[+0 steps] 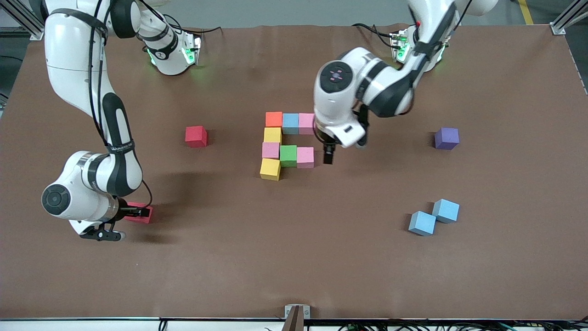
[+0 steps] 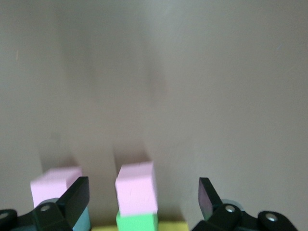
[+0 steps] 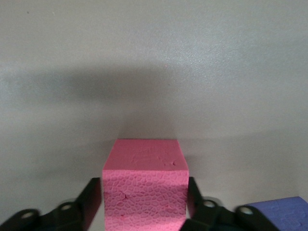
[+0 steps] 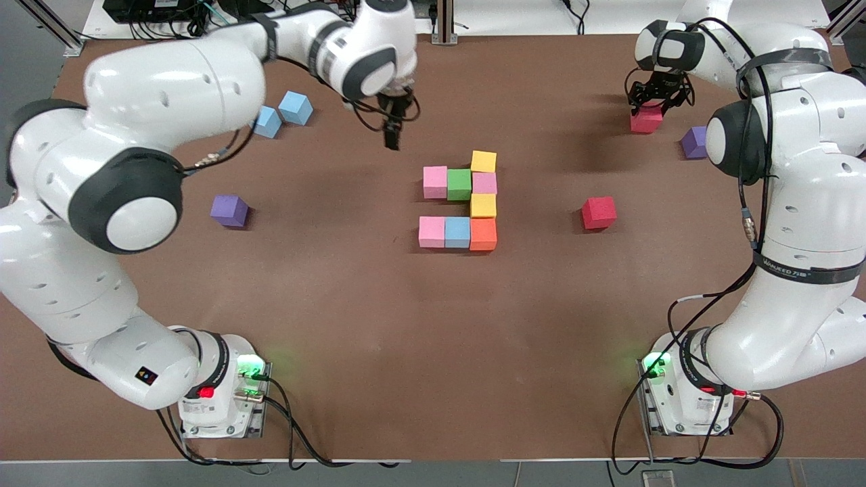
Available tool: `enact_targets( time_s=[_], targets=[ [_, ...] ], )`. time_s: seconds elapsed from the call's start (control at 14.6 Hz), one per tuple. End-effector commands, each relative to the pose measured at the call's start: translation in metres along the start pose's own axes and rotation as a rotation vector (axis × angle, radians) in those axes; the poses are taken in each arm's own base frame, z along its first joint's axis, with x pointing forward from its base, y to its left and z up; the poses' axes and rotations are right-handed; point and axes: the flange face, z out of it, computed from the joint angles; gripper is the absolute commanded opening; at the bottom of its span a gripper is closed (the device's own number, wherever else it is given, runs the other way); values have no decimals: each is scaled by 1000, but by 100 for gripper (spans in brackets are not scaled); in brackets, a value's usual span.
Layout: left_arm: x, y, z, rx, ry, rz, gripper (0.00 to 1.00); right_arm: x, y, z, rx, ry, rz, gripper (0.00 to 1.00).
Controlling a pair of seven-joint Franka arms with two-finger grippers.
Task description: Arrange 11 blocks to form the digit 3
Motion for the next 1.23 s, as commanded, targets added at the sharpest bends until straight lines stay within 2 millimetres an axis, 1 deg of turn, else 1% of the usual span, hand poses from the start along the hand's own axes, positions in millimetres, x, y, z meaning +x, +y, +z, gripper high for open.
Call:
enact_targets(
  time_s=[0.0, 0.07, 0.14, 0.21, 0.27, 0.34, 0.48, 0.62, 0.68, 0.75, 0.89, 0.96, 1.09, 1.16],
  targets=[
    [69, 24, 3, 14, 20, 115, 100, -3, -1, -1, -6, 8, -13, 51],
    [100, 36, 4, 15, 20, 150, 100, -2, -1, -3, -5, 12, -14, 49],
    [124, 47, 5, 16, 18, 175, 100, -1, -2, -8, -2, 20, -7, 44],
    [150, 59, 4, 4, 13, 180, 100, 3, -6, -16, 0, 34, -15, 42],
    [176, 72, 8, 2, 8, 177, 100, 6, -14, -24, 1, 43, -28, 42],
    [199, 86, 13, -1, 3, 182, 100, 10, -27, -33, 3, 60, -47, 42],
    [229, 109, 34, 6, -9, 182, 100, 10, -62, -43, 12, 66, -84, 42],
    [258, 129, 57, 15, -22, 164, 100, 4, -100, -46, 52, 68, -109, 44],
    [277, 134, 69, 25, -28, 156, 100, -1, -129, -51, 51, 60, -150, 44],
    [299, 140, 78, 26, -33, 171, 100, -6, -156, -56, 54, 48, -185, 44],
    [331, 146, 97, 36, -45, 257, 100, -17, -196, -66, 54, 16, -181, 44],
    [346, 148, 106, 37, -51, 253, 100, -23, -214, -69, 53, -1, -183, 44],
    [359, 151, 116, 12, -53, 240, 100, -34, -250, -76, 49, -9, -216, 44],
    [358, 153, 119, 3, -53, 224, 100, -40, -265, -73, 44, -17, -233, 44]
  ],
)
